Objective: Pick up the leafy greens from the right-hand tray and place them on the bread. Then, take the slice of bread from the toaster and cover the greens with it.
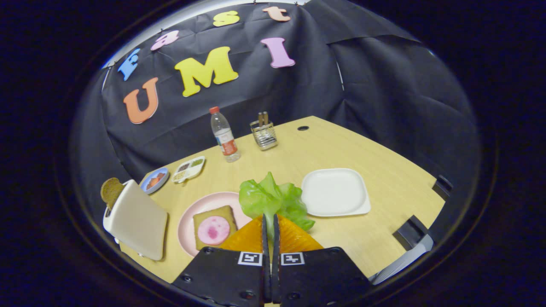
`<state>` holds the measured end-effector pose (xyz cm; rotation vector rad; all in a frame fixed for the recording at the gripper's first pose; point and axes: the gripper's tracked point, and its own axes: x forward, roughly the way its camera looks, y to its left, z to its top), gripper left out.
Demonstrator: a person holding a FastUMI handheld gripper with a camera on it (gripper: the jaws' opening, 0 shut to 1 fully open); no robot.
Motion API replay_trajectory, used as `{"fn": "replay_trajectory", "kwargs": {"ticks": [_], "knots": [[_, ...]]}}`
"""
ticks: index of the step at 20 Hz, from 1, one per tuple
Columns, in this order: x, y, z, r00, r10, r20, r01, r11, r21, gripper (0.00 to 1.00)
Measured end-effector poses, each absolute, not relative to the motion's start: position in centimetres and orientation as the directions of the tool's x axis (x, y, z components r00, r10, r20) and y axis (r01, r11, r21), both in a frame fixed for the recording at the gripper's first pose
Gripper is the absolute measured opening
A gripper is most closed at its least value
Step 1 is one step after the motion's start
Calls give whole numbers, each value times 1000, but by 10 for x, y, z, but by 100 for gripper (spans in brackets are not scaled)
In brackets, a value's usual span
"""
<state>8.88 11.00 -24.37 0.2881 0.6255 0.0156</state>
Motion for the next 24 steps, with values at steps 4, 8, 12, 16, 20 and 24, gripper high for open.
{"fn": "replay_trajectory", "kwargs": {"ticks": [4, 8, 12, 16, 20, 24], "knots": [[102, 187, -269, 768, 205, -607, -44, 962, 269, 1], [103, 222, -296, 730, 238, -641, -91, 963, 254, 5], [101, 229, -306, 700, 264, -664, -102, 957, 272, 12], [102, 223, -286, 732, 255, -632, -141, 964, 225, 74], [101, 231, -229, 786, 261, -560, -186, 964, 188, 96], [95, 264, -156, 823, 309, -476, -261, 951, 167, 96]]}}
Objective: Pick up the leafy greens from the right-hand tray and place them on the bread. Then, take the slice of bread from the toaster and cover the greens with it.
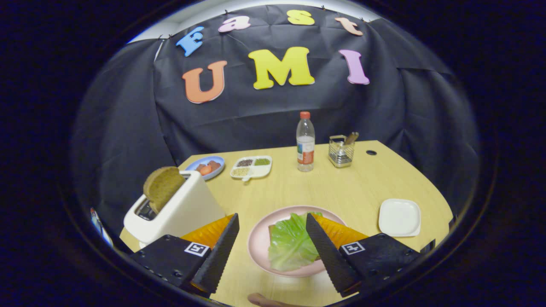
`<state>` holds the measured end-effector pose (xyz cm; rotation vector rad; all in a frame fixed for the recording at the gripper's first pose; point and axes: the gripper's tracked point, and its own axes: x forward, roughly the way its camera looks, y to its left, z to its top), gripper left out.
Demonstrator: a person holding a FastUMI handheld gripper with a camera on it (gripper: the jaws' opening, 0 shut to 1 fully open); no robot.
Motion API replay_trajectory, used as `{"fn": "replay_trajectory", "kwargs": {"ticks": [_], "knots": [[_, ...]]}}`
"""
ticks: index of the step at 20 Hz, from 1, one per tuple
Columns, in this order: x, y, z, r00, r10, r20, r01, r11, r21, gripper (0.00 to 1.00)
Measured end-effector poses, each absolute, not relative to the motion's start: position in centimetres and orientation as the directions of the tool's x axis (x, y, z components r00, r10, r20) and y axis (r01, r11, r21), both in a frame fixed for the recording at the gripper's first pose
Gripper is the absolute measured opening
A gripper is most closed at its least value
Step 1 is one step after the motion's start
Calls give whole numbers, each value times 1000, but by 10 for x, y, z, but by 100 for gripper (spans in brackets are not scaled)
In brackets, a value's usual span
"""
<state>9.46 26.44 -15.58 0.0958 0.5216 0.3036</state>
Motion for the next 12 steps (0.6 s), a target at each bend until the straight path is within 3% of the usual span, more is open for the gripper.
{"fn": "replay_trajectory", "kwargs": {"ticks": [5, 12], "knots": [[84, 337, -92, 827, 397, -399, -356, 918, 175, 96], [95, 416, -126, 762, 398, -512, -381, 913, 143, 96]]}}
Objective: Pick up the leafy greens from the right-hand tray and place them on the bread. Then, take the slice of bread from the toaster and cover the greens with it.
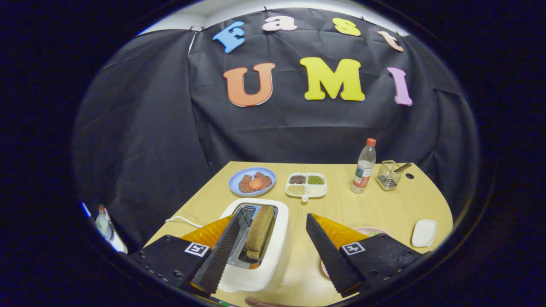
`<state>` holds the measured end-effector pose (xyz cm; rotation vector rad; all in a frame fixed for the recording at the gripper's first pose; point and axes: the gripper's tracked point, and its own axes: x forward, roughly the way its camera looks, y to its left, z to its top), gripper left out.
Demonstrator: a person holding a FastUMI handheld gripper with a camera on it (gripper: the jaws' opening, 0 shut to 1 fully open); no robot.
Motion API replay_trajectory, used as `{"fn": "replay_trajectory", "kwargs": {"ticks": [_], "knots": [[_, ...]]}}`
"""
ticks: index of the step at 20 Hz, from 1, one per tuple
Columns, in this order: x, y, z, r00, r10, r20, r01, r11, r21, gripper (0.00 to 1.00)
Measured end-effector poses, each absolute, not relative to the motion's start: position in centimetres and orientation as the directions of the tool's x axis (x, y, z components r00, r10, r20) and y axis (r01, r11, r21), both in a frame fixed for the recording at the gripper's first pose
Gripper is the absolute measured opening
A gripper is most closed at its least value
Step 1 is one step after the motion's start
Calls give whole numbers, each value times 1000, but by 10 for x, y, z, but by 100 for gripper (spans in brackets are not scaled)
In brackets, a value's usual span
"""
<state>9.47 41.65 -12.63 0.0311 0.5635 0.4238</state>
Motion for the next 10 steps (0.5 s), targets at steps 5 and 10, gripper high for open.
{"fn": "replay_trajectory", "kwargs": {"ticks": [5, 10], "knots": [[97, 435, -155, 715, 379, -587, -346, 922, 174, 61], [89, 447, -165, 682, 359, -637, -348, 926, 148, 22]]}}
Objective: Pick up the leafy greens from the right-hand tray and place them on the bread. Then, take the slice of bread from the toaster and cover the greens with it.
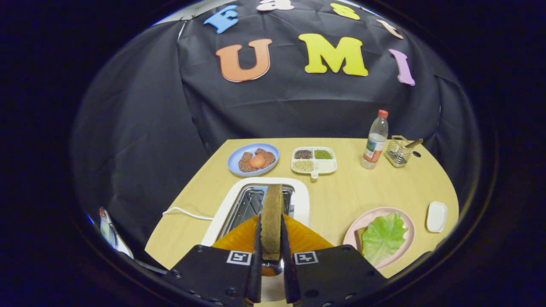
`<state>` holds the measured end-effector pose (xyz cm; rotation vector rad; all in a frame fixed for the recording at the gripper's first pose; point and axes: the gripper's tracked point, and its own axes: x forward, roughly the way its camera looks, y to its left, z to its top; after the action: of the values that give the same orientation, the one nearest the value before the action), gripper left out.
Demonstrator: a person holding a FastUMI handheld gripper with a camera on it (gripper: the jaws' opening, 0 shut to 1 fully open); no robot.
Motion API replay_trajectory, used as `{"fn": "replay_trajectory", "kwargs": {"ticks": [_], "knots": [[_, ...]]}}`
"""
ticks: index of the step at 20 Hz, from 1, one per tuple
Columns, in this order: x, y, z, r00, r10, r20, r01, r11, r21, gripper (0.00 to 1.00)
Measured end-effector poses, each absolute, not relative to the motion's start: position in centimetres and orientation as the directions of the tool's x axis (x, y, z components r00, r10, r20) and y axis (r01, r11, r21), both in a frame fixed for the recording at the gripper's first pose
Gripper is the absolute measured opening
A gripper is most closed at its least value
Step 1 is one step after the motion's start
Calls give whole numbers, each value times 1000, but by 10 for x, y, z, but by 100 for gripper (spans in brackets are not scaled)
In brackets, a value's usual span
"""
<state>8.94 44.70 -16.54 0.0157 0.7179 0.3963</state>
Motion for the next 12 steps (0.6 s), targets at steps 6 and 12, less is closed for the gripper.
{"fn": "replay_trajectory", "kwargs": {"ticks": [6, 12], "knots": [[80, 448, -127, 736, 341, -584, -352, 931, 99, 13], [69, 438, -52, 787, 389, -478, -380, 917, 120, 13]]}}
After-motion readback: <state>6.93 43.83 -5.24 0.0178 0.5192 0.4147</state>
